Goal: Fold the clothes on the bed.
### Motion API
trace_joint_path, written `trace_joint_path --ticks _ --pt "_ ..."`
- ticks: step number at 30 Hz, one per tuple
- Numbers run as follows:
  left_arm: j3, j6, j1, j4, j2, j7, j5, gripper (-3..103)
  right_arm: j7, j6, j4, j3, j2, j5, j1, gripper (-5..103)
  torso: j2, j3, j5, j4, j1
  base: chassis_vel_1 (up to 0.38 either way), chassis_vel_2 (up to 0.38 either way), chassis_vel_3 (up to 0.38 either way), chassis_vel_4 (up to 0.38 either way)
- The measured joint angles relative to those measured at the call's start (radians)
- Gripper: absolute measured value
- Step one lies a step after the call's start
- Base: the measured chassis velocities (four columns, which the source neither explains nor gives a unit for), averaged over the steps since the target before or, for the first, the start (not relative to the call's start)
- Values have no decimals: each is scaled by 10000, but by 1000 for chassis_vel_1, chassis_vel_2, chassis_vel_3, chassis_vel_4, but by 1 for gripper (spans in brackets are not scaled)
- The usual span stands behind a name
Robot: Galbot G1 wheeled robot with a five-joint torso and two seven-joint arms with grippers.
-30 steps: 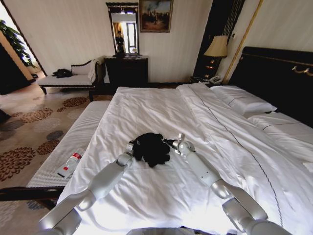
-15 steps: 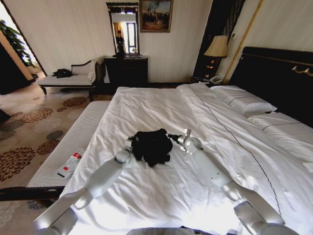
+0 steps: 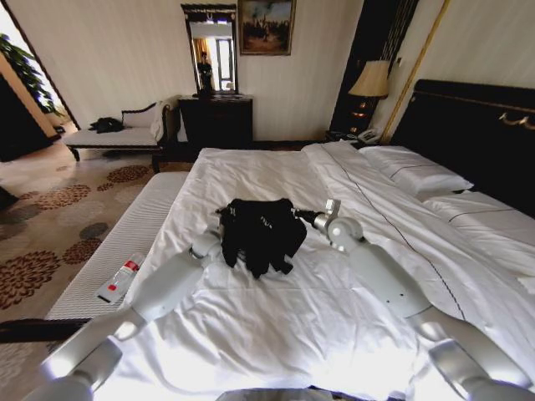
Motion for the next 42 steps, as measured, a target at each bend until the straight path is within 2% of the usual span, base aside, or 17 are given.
trace_joint_path --ticks 7,9,17,22,32,42 --pt "273 236 -1138 -258 256 -104 -679 1 425 49 186 -547 -300 419 1540 1 0 1 -4 5 1 0 0 0 0" --pt "431 312 -1790 -277 335 -132 -994 1 616 -19 196 -638 -428 890 2078 1 0 1 1 3 1 0 0 0 0" --pt "669 489 -3414 -144 496 -196 -1733 1 647 -35 268 -785 -929 1261 3108 1 0 1 -1 2 2 0 0 0 0" --pt "874 644 -4451 -549 1003 -228 -2358 1 592 -31 652 -787 -1563 1354 3607 1 1 -1 3 -1 -1 0 0 0 0" --pt "1050 787 -4566 -1478 1687 -513 -2791 1 640 -34 1415 -1032 -2028 1414 3949 1 1 0 -4 7 -1 0 0 0 0" --pt "1395 1177 -4610 -1815 1545 -1072 -3073 1 762 -61 2127 -857 -2379 1487 3332 1 0 2 1 -1 2 0 0 0 0"
